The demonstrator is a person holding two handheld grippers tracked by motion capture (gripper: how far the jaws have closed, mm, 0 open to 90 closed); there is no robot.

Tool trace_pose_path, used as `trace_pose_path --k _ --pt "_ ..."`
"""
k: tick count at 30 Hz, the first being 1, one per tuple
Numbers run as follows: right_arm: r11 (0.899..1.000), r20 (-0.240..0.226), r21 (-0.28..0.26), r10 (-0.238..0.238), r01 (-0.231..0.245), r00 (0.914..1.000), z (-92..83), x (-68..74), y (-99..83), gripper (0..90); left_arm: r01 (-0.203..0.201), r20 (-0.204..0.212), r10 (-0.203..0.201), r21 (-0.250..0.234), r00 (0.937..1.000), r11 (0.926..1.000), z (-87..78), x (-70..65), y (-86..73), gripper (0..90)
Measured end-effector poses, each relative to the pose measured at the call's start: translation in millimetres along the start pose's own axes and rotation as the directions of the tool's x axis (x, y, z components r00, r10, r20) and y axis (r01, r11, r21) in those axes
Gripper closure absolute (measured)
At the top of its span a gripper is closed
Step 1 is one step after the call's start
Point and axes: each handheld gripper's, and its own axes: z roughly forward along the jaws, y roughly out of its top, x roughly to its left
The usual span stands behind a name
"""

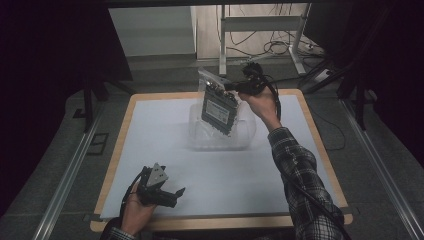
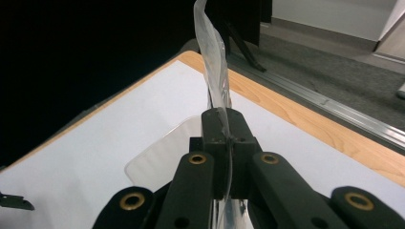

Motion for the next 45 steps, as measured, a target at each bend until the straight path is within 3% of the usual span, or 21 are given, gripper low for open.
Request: trace_pose_path --k 7,10,20,21,32,38,45 --pt "1.0 -0.015 -0.005 0.025 -0.026 0.9996 -1.3 -1.8 -0.5 87.8 0.0 0.0 0.0 -0.003 1.0 1.0 -0.3 0.4 -0.1 0.7" --pt "1.0 -0.011 -0.003 0.002 -0.002 0.9999 -3.3 2.2 1.3 85.2 0.001 0.001 -0.001 -0.004 1.0 1.0 -0.1 0.6 0.1 0.7" --pt "0.997 0.072 -0.006 -0.072 0.073 0.9948 -5.7 9.8 4.7 60.3 -0.001 0.006 0.001 -0.005 1.0 1.0 0.0 0.5 0.4 0.6" --pt "0.996 0.086 -0.006 -0.083 0.084 0.9929 -6.7 10.8 4.8 54.5 -0.001 0.004 0.001 -0.005 1.0 1.0 -0.2 0.6 0.3 0.6" --pt "0.995 0.096 -0.033 -0.092 0.095 0.9912 -22.3 15.3 4.8 37.7 -0.004 -0.001 0.004 -0.007 1.0 1.0 -1.3 0.0 0.2 0.6" --pt "0.995 0.078 -0.052 -0.082 0.086 0.9936 -32.5 18.3 1.1 33.3 -0.005 -0.002 0.005 -0.008 1.0 1.0 -1.5 -0.2 0.1 0.4" --pt "0.991 0.101 -0.04 -0.126 0.131 0.9868 -46.2 25.5 -6.4 27.3 0.006 0.03 -0.005 -0.041 0.9995 0.9991 -4.3 -0.1 0.2 0.0"
